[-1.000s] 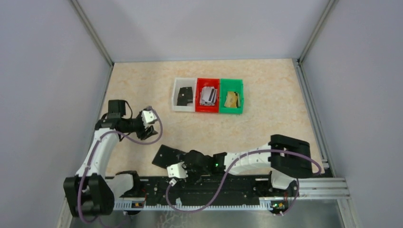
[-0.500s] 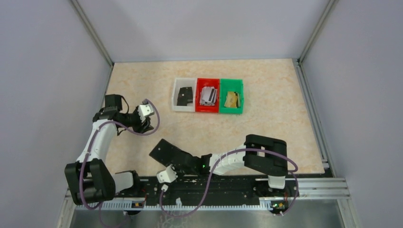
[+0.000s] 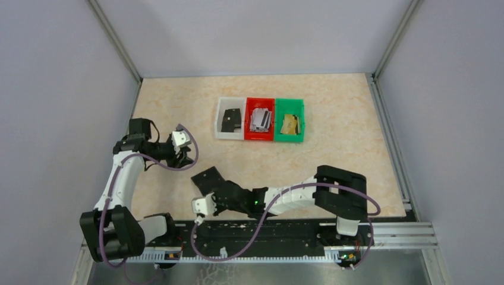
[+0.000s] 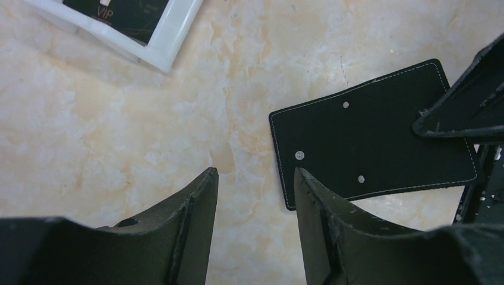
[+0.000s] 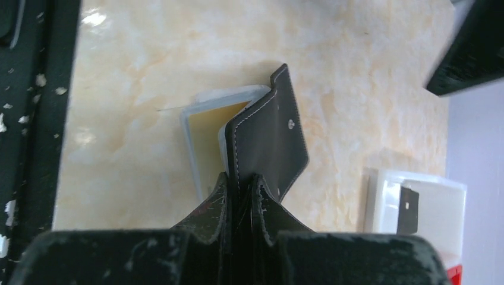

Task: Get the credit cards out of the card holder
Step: Pick up the card holder from the corner of the board.

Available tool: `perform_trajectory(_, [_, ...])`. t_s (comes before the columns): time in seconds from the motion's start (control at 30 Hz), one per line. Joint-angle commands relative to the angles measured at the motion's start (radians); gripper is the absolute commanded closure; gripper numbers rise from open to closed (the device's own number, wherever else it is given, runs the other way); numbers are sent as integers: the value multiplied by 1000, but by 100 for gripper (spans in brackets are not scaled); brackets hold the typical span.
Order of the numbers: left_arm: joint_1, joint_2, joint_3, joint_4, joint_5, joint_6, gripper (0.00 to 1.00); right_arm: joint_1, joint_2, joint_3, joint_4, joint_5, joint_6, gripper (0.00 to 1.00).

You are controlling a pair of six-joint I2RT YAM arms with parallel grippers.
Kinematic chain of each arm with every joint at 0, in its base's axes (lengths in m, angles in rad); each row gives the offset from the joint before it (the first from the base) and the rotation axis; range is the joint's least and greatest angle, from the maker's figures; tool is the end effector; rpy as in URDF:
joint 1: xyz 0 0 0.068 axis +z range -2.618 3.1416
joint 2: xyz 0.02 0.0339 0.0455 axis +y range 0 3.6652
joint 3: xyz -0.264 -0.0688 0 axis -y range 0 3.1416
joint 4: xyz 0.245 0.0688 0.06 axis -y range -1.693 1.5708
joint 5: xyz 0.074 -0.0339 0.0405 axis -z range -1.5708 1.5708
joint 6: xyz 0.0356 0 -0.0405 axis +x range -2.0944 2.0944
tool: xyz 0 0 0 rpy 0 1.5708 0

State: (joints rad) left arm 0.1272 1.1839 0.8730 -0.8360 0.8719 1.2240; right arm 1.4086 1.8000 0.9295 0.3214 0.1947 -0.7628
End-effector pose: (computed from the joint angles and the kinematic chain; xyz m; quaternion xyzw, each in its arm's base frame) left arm 0.2136 -0.0002 0.2518 0.5378 0.7099 -0.2029 0.4070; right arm 0.0676 0.3706 0.1651 -0.7459 0.4469 0.0740 0.4884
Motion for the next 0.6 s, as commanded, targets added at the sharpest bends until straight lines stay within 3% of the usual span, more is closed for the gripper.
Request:
perform_trajectory(0.0, [6, -53, 36, -56, 105, 10, 43, -53, -179, -16, 116, 11, 167, 100])
perform_trajectory(0.23, [5, -49, 62, -153, 196, 84, 39, -133, -383, -119, 220, -54, 343, 100])
perform_trajectory(0.37, [6, -57, 150, -225, 306, 104, 34, -168, -498, -146, 207, -107, 406, 100])
perform_trajectory(0.5, [6, -98, 198, -293, 491, 63, 23, -219, -584, -119, 150, -232, 512, 100])
perform_trajectory(0.57, [6, -125, 208, -282, 567, -15, 10, -246, -615, -97, 132, -295, 571, 100])
